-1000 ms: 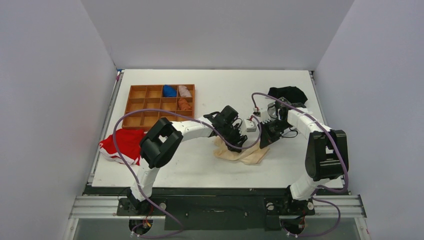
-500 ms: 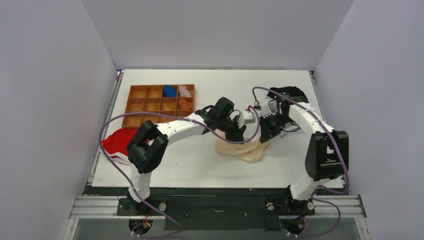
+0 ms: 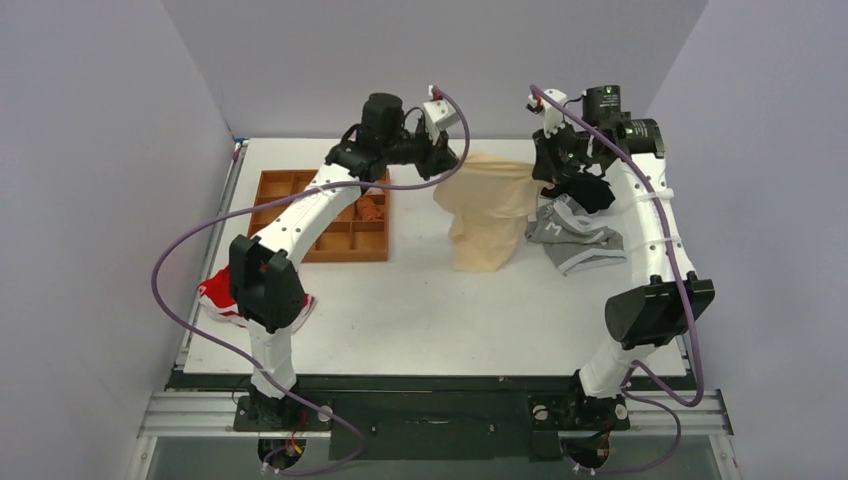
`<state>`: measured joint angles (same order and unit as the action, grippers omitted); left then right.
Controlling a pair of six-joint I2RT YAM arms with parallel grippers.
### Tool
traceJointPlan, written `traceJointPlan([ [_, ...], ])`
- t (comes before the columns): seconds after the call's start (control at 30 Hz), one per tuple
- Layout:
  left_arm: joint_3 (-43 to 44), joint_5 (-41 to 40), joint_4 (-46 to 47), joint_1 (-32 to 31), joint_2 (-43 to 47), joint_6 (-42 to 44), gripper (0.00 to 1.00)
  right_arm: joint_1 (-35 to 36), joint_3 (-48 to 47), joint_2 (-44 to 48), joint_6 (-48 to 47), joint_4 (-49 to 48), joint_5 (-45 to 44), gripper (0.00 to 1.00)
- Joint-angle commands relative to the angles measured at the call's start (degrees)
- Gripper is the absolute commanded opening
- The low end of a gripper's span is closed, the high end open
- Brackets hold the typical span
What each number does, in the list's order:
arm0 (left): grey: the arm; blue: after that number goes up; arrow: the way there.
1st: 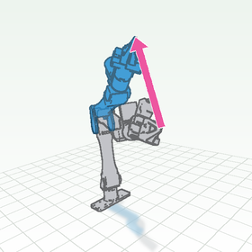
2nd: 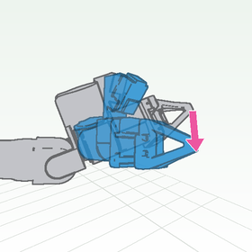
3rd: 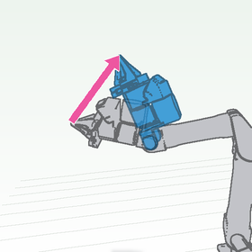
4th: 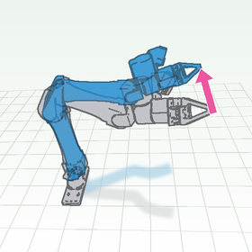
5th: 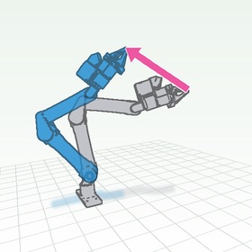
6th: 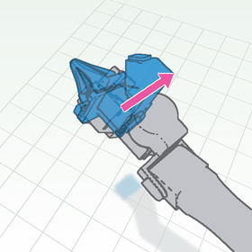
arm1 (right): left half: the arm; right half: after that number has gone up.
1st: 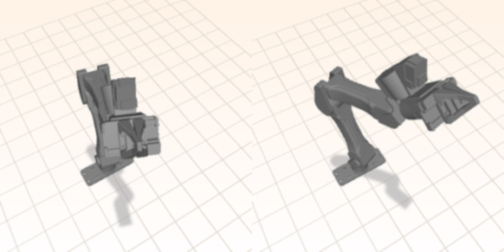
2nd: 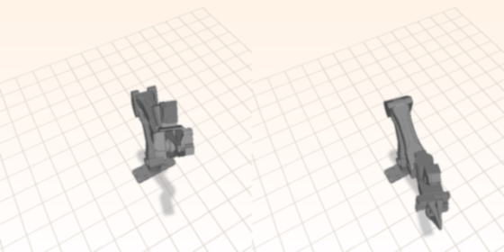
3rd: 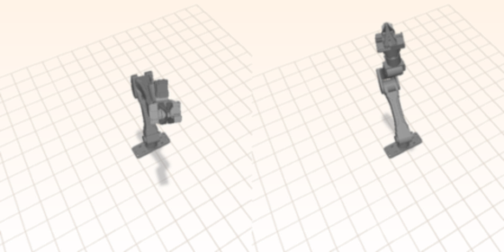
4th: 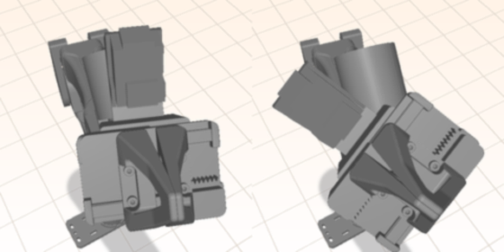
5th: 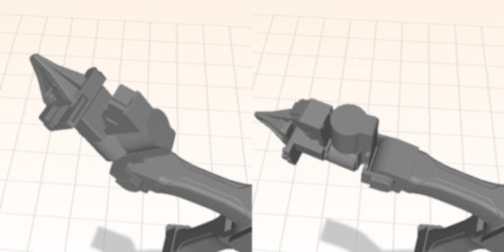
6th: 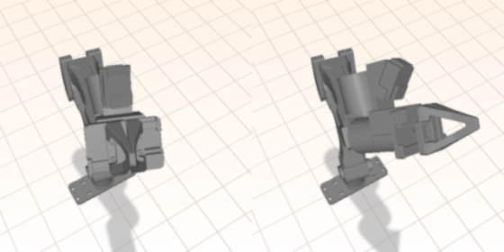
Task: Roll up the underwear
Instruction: Flatten out the underwear at the center of the board.
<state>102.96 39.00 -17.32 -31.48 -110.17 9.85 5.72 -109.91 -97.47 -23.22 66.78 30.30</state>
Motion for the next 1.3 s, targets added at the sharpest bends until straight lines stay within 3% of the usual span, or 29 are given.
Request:
traceJointPlan([
  [0.0,15.51,-0.93,-8.05,0.82,-2.03,4.41,0.0,1.89,-8.9,-1.24,0.68,2.16,-5.14,0.0],
  [0.13,15.16,-1.35,-9.8,0.75,0.16,6.45,0.0,4.63,-2.69,3.27,-2.12,-0.54,-8.28,0.0],
  [0.2,8.35,-1.37,-8.69,0.24,3.18,7.35,0.0,6.12,7.86,6.97,-3.16,-3.94,-9.81,0.0],
  [0.43,-32.92,-6.49,4.4,-6.09,20.08,9.87,0.0,12.74,35.67,18.36,-4.92,-12.87,-8.65,0.02],
  [0.5,-41.09,-8.11,5.39,-9.19,22.27,10.75,0.07,13.43,42.58,20.14,-5.48,-14.36,-6.76,0.11],
  [0.6,-48.47,-11.21,4.68,-12.84,23.17,11.5,0.26,13.75,50.18,20.88,-7.1,-14.69,-4.13,0.37],
  [0.67,-51.0,-12.03,3.96,-14.62,23.76,11.82,0.38,13.73,52.28,20.81,-8.07,-13.79,-2.5,0.48],
  [0.87,-50.71,-14.66,-0.52,-16.07,25.32,12.99,0.68,13.64,52.01,22.05,-10.15,-9.55,0.29,0.58],
  [1.0,-49.31,-15.86,-0.75,-16.09,26.57,13.48,0.76,12.5,51.65,22.93,-4.45,-15.59,-3.99,0.59],
  [1.1,-47.36,-16.32,-0.41,-16.0,26.11,13.56,0.77,11.89,49.43,19.73,-0.33,-20.13,-8.39,0.57],
  [1.27,-45.54,-16.68,-0.11,-14.22,25.42,11.87,0.78,11.84,45.88,13.85,0.69,-20.67,-8.07,0.57],
])
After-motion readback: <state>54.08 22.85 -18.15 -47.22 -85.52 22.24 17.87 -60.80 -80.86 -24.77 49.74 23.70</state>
